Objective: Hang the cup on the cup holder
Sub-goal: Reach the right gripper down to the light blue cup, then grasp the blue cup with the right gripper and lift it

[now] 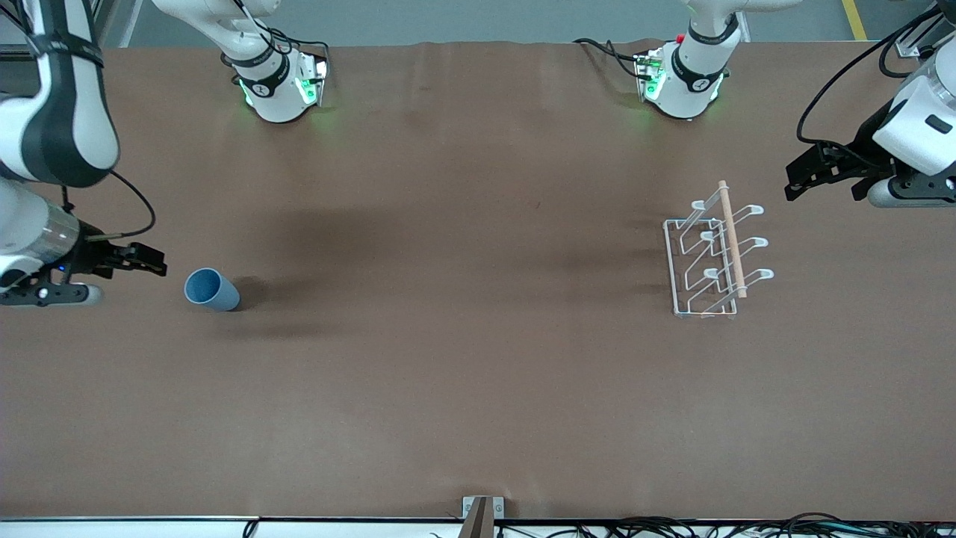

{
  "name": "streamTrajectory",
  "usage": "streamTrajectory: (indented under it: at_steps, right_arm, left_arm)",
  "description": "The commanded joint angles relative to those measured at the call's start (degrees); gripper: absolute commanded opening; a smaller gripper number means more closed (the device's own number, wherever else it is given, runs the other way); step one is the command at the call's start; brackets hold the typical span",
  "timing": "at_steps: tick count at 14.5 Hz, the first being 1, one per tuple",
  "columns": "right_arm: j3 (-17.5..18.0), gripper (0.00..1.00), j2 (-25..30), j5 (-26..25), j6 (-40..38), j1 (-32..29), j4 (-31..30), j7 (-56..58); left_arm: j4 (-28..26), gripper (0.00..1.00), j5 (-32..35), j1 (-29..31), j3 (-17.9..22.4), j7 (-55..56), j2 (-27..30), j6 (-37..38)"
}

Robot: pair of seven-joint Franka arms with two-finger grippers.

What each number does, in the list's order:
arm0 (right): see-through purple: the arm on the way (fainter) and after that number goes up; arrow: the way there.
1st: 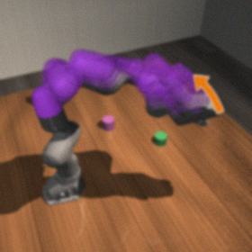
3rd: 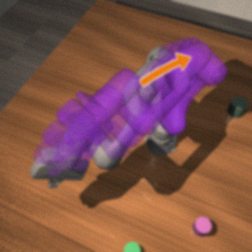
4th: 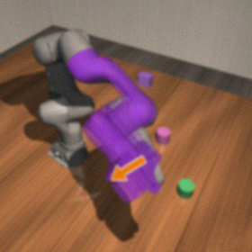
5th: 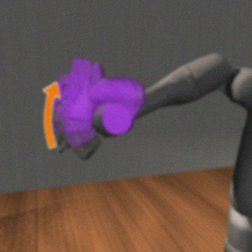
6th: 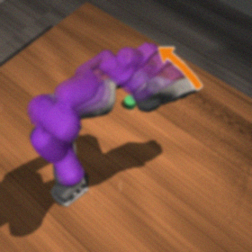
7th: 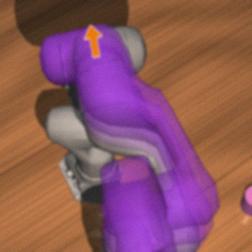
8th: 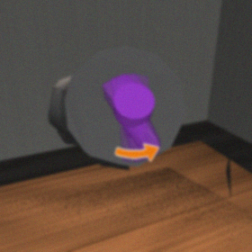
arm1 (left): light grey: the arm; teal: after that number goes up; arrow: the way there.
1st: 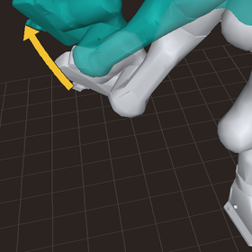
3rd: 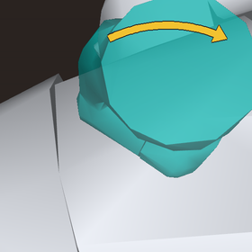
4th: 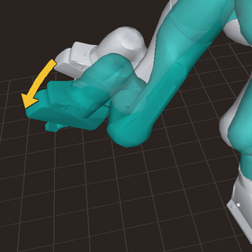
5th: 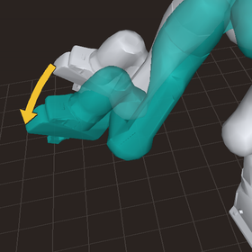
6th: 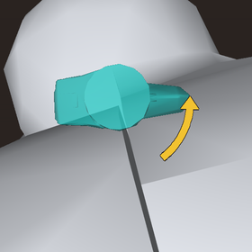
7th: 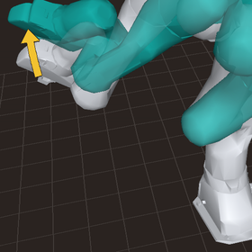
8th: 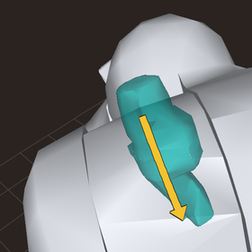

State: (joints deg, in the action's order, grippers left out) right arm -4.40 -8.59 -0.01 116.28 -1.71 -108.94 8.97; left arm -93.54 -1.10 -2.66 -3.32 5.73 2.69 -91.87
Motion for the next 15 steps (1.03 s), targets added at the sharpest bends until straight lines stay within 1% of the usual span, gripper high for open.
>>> streamTrajectory:
  at_steps: [1,2,3,7,9,14,15]
  right_arm:
    - [0.5,1.00,0.6,0.0,10.7,-1.2,-8.6,3.6]
    - [0.4,1.00,-0.7,0.0,14.6,-2.0,-10.9,5.2]
    - [0.4,1.00,-2.1,-0.1,16.9,-2.3,-12.0,6.1]
    - [0.4,1.00,-6.2,-0.3,18.4,-3.0,-12.3,7.5]
    - [0.4,1.00,-8.1,-0.3,20.4,-3.1,-12.3,7.5]
    - [0.4,1.00,-11.4,-0.3,23.9,-3.6,-12.2,7.4]
    - [0.4,0.97,-11.8,-0.3,24.0,-3.6,-12.2,7.4]
  left_arm:
    - [-0.2,1.00,1.2,0.1,-0.2,-0.6,0.2,-0.4]
    - [-0.2,1.00,1.2,0.1,-0.2,-0.6,0.2,-0.5]
    - [-0.2,1.00,1.2,0.1,-0.2,-0.6,0.1,-0.5]
    - [-0.2,1.00,1.2,0.1,-0.2,-0.6,0.0,-0.5]
    - [-0.2,1.00,1.2,0.1,-0.2,-0.6,0.0,-0.4]
    - [-0.2,1.00,1.2,0.1,-0.2,-0.7,0.0,-0.4]
    - [-0.2,1.00,1.2,0.0,-0.2,-0.7,0.0,-0.4]
